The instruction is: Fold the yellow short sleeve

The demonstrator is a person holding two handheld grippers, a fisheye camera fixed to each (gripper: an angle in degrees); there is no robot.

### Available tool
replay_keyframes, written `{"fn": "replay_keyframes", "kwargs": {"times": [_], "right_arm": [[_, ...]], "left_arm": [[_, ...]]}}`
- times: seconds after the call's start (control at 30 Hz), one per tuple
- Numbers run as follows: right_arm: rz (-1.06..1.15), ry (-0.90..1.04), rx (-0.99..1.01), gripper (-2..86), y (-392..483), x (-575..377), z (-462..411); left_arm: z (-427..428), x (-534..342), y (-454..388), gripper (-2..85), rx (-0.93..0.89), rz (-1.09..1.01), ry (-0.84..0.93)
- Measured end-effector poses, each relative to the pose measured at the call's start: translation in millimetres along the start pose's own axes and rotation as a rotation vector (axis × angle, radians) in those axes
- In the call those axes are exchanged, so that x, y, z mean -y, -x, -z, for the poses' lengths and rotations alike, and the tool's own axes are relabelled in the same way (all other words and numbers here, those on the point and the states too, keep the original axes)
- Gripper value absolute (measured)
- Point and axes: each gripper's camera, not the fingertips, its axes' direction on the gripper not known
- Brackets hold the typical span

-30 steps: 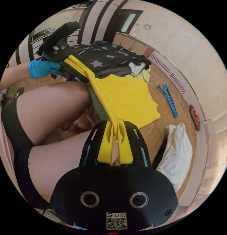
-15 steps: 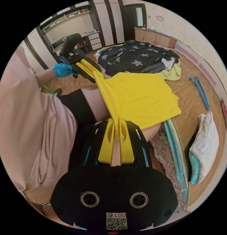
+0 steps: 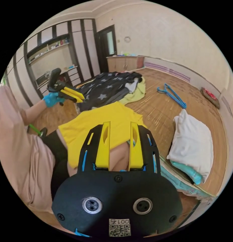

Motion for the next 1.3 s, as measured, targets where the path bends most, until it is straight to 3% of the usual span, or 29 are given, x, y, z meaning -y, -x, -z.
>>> {"fn": "replay_keyframes", "kwargs": {"times": [0.17,0.47,0.63,0.77,0.9,1.07,1.3], "right_arm": [[-0.189,0.099,-0.162,11.0,-54,8,-57],[-0.466,0.212,-0.048,9.9,-121,7,-117],[-0.466,0.282,-0.049,6.3,-132,7,-137],[-0.432,0.2,-0.059,2.6,-127,6,-126],[-0.397,0.119,-0.119,1.8,-119,4,-114],[-0.419,0.209,-0.124,1.3,-121,-5,-135],[-0.338,0.192,-0.125,1.0,-106,-11,-108]], "left_arm": [[-70,36,61,2.8,-0.044,0.24,-0.021],[-136,54,79,2.9,0.027,0.395,0.052],[-150,58,82,0.8,0.033,0.413,0.09],[-142,55,75,-1.2,0.052,0.393,0.064],[-123,55,66,-1.3,0.099,0.373,0.0],[-150,56,70,-1.3,0.104,0.386,0.112],[-124,44,69,-0.9,0.104,0.417,0.087]]}}
